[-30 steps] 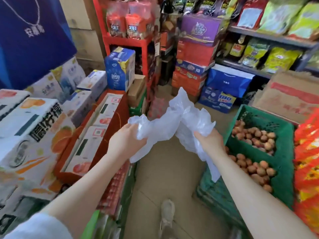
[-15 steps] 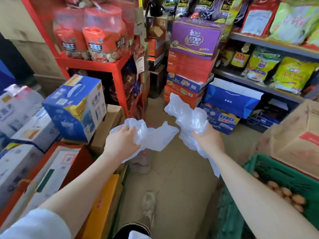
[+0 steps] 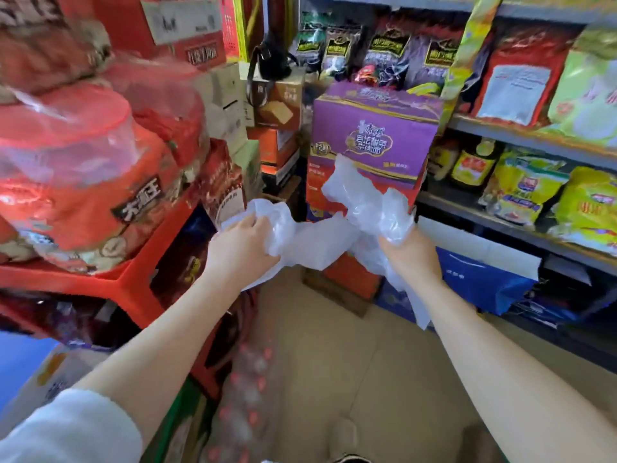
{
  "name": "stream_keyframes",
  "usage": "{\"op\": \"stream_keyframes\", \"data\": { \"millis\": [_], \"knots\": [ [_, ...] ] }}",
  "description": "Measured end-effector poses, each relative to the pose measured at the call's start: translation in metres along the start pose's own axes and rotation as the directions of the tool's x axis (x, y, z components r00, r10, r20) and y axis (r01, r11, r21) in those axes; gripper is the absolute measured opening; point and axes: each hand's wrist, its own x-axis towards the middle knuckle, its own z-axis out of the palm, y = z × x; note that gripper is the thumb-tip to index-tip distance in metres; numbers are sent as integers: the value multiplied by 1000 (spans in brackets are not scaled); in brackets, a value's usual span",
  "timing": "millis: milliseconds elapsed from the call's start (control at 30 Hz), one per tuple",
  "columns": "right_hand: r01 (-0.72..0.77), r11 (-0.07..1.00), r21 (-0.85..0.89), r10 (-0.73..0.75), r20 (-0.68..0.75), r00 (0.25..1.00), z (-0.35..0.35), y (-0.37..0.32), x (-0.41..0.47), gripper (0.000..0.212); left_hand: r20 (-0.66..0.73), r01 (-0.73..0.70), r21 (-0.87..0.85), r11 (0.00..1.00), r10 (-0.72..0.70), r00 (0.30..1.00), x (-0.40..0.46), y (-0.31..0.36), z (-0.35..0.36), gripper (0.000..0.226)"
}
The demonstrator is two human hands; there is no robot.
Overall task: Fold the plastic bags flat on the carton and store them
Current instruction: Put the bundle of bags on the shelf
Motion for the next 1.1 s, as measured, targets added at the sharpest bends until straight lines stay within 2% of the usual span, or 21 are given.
{"op": "stream_keyframes", "data": {
  "millis": [33, 133, 200, 267, 333, 400, 533, 633, 733, 800, 900, 967, 1000, 1100],
  "knots": [
    [38, 999, 11, -38, -8, 999, -2, -11, 29, 29, -67, -45, 53, 998, 48, 997, 31, 3, 5, 38],
    [167, 986, 23, -166, -53, 985, -11, -47, 117, 36, -160, -55, 196, 979, 87, 983, 125, 11, 24, 52],
    [210, 978, -10, -210, -79, 975, -20, -69, 177, 41, -213, -47, 204, 978, 91, 973, 185, 22, 27, 45],
    [234, 972, -3, -233, -102, 967, -31, -91, 237, 46, -278, -64, 131, 989, 99, 955, 242, 34, 28, 36],
    [288, 957, -8, -287, -134, 949, -43, -114, 291, 44, -326, -67, 45, 997, 78, 942, 298, 43, 26, 36],
    [322, 945, -51, -326, -157, 932, -53, -135, 340, 45, -379, -76, 3, 997, 72, 923, 351, 48, 29, 41],
    [386, 918, -89, -396, -182, 900, -58, -163, 426, 61, -411, -170, -58, 984, 131, 902, 448, 55, 43, 46],
    [464, 877, -126, -479, -154, 864, -54, -174, 484, 57, -413, -278, -55, 959, 232, 881, 521, 58, 68, 63],
    [463, 838, -291, -497, -55, 866, -47, -184, 542, 56, -356, -361, 91, 928, 368, 859, 593, 59, 93, 84],
    [450, 816, -363, -474, 26, 880, -40, -187, 581, 58, -317, -415, 121, 902, 431, 845, 646, 54, 110, 93],
    [433, 812, -390, -440, 77, 895, -25, -200, 631, 62, -189, -586, 148, 797, 604, 774, 722, 49, 132, 101],
    [410, 853, -323, -414, 61, 908, -13, -215, 659, 59, 25, -642, 116, 758, 644, 765, 767, 48, 147, 94],
    [386, 877, -286, -388, 52, 920, -8, -224, 672, 56, 73, -656, 86, 749, 652, 754, 784, 48, 154, 88],
    [326, 920, -218, -322, 53, 945, 11, -241, 702, 47, 63, -727, 135, 673, 727, 684, 827, 46, 181, 59]
  ]
}}
